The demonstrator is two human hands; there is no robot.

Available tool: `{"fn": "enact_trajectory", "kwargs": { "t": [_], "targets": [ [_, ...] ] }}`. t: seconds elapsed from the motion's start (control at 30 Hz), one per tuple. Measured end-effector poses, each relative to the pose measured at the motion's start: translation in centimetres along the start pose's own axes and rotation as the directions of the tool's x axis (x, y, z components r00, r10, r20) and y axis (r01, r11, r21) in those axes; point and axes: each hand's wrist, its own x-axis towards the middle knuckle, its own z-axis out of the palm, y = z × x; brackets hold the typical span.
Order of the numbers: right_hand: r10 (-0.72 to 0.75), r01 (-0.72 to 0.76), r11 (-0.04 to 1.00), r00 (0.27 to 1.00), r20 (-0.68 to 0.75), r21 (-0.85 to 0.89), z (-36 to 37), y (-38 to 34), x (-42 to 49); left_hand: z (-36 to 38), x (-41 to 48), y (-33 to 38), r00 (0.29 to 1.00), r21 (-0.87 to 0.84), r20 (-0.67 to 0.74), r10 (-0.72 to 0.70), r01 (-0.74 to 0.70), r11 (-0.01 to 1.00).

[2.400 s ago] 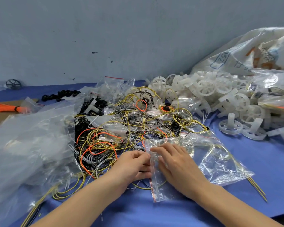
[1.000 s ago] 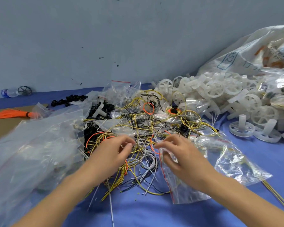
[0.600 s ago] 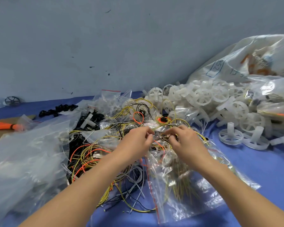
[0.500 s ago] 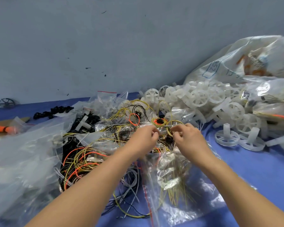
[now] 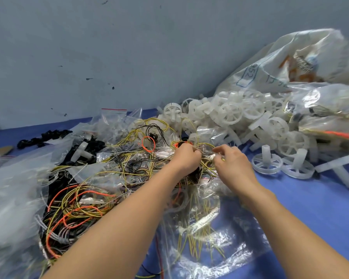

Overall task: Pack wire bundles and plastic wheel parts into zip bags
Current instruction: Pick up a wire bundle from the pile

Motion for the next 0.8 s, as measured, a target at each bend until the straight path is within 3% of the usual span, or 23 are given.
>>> {"fn": "enact_trajectory", "kwargs": {
  "t": [0.13, 0.23, 0.33, 0.43, 0.5, 0.57, 0.7, 0.8],
  "targets": [
    [-0.079, 0.083, 0.996, 0.988, -0.137, 0.025, -0.6, -1.6, -0.5, -1.1, -2.6, 0.3, 0.960, -0.063, -0.226, 0.168, -0.186, 0.980],
    [-0.225, 0.231, 0.973, 0.947, -0.229, 0.000, -0.6, -3.6, -1.2, -3.3, -4.3, -0.2, 0.925, -0.038, -0.305, 0.227, -0.250, 0.968],
    [-0.400, 0.380, 0.916, 0.868, -0.294, -0.126, -0.5, -5.6, -2.1, -6.1, -6.1, -1.2, 0.906, -0.054, -0.315, 0.282, -0.314, 0.948],
    [-0.530, 0.493, 0.846, 0.821, -0.212, -0.205, -0.5, -7.4, -2.6, -8.8, -8.4, -1.8, 0.881, 0.025, -0.292, 0.372, -0.382, 0.924],
    [-0.591, 0.569, 0.805, 0.795, -0.140, -0.166, -0.4, -8.6, -3.1, -10.0, -9.8, -2.0, 0.859, 0.015, -0.295, 0.419, -0.434, 0.901],
    [-0.654, 0.644, 0.756, 0.746, -0.126, -0.119, -0.1, -9.8, -3.9, -11.2, -11.0, -2.3, 0.840, 0.003, -0.328, 0.433, -0.457, 0.889],
    [-0.729, 0.684, 0.682, 0.666, -0.160, -0.260, 0.2, -11.6, -5.3, -13.2, -13.0, -3.4, 0.833, -0.051, -0.372, 0.410, -0.459, 0.887],
    [-0.688, 0.693, 0.717, 0.683, -0.246, -0.083, -0.1, -12.2, -5.9, -14.3, -14.5, -4.8, 0.851, 0.050, -0.338, 0.402, -0.411, 0.910]
  ]
}}
